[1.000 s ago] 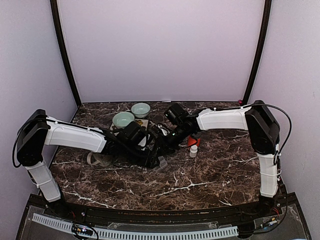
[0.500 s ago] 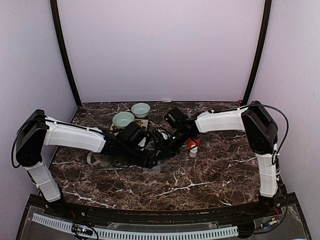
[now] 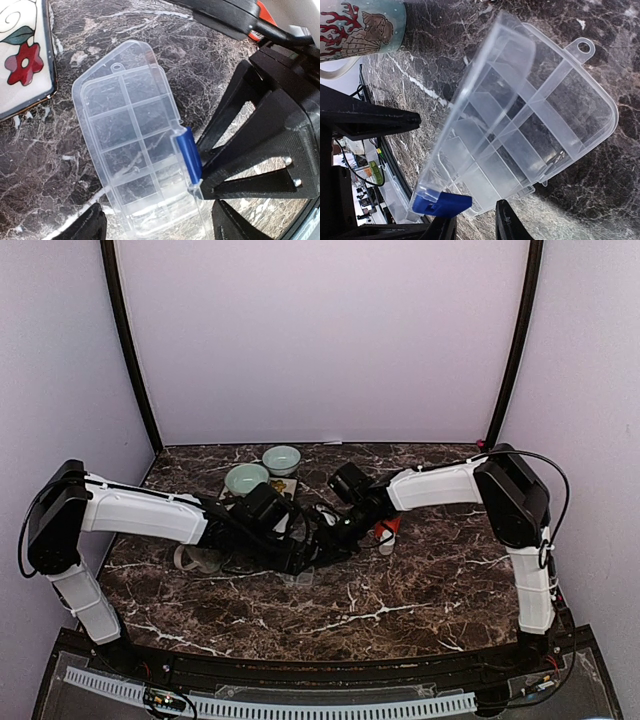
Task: Sort the pills into containers
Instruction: Open the pill container at the center of the board.
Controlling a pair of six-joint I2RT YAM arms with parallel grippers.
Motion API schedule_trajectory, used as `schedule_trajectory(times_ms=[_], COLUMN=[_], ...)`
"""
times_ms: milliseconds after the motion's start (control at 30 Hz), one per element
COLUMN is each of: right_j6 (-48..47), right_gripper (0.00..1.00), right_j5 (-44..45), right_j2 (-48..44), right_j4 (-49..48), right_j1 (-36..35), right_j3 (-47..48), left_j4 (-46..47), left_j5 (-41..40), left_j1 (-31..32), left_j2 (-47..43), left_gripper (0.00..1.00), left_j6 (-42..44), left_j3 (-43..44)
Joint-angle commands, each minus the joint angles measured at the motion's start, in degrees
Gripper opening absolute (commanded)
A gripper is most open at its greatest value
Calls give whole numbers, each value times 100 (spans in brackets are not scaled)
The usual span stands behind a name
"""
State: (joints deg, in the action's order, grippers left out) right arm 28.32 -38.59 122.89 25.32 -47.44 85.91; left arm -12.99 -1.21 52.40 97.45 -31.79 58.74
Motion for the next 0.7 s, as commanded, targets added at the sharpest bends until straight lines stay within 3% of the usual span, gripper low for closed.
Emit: schedule_trajectory(times_ms=[0, 300, 667], right_j6=[-54, -40, -180], right_gripper=[27, 27, 27], right_j5=[-53, -74, -161], right_j2=[54, 57, 159], right_j4=[-64, 12, 228], right_j1=[-66, -90, -102], right_j3=[-1, 296, 698], left_j4=[-171, 135, 148], left_j5=[-50, 248, 143], left_j1=[7, 70, 200], left_j2=[-146, -375, -81], left_gripper=[77, 85, 85], left_j6=[40, 123, 249], left_j3=[11, -117, -95])
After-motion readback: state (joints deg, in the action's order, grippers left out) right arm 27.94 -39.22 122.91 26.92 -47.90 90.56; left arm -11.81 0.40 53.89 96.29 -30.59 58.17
